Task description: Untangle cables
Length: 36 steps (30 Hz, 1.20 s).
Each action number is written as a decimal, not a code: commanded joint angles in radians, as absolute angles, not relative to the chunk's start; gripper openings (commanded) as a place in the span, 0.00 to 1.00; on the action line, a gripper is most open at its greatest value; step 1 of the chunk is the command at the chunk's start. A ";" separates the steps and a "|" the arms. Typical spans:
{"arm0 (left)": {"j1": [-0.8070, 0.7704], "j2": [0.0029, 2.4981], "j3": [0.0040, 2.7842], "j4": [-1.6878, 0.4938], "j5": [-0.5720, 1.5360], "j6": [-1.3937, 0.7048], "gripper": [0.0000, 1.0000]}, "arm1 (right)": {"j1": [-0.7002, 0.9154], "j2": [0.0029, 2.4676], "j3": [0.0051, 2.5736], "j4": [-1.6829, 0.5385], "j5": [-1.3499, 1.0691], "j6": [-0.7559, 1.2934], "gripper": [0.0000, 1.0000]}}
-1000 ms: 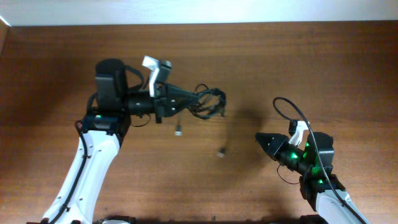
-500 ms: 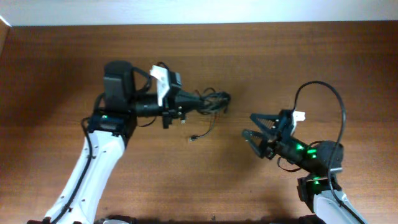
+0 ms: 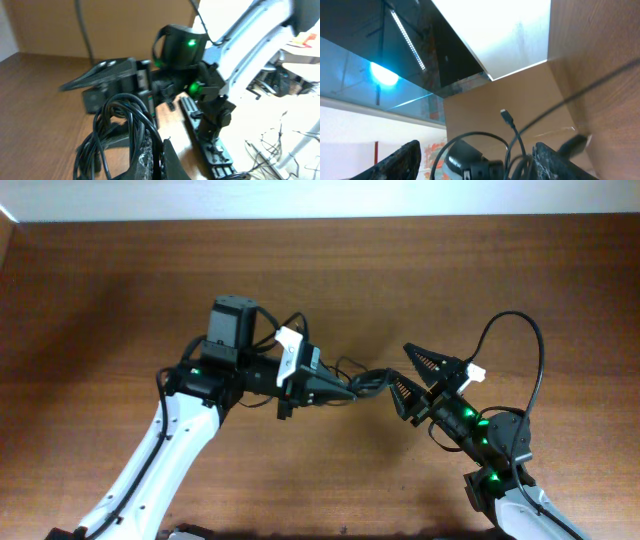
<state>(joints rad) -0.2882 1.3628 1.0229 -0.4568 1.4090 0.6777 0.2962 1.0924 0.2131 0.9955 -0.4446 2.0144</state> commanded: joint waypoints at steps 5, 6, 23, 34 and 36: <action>-0.393 1.344 1.028 -0.458 1.359 0.712 0.00 | 0.303 1.089 0.241 0.941 -0.497 2.048 0.24; -0.393 1.344 1.028 -0.458 1.318 0.712 0.00 | 0.303 1.089 0.242 0.916 -0.533 2.047 0.16; -0.392 1.361 1.028 -0.508 0.414 0.022 0.99 | 0.301 1.089 0.320 0.244 -0.381 1.213 0.04; -0.504 1.383 1.028 -0.552 0.684 -0.058 0.88 | 0.301 1.089 0.772 -0.432 -0.199 0.977 0.04; -0.603 1.385 1.028 -0.524 0.546 -0.006 0.69 | 0.301 1.089 0.789 -0.484 -0.262 0.981 0.04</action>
<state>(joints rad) -0.5087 1.3788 1.0229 -0.5442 0.6811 -0.1856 0.2962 1.0981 0.7452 -0.4500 -0.2142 0.9771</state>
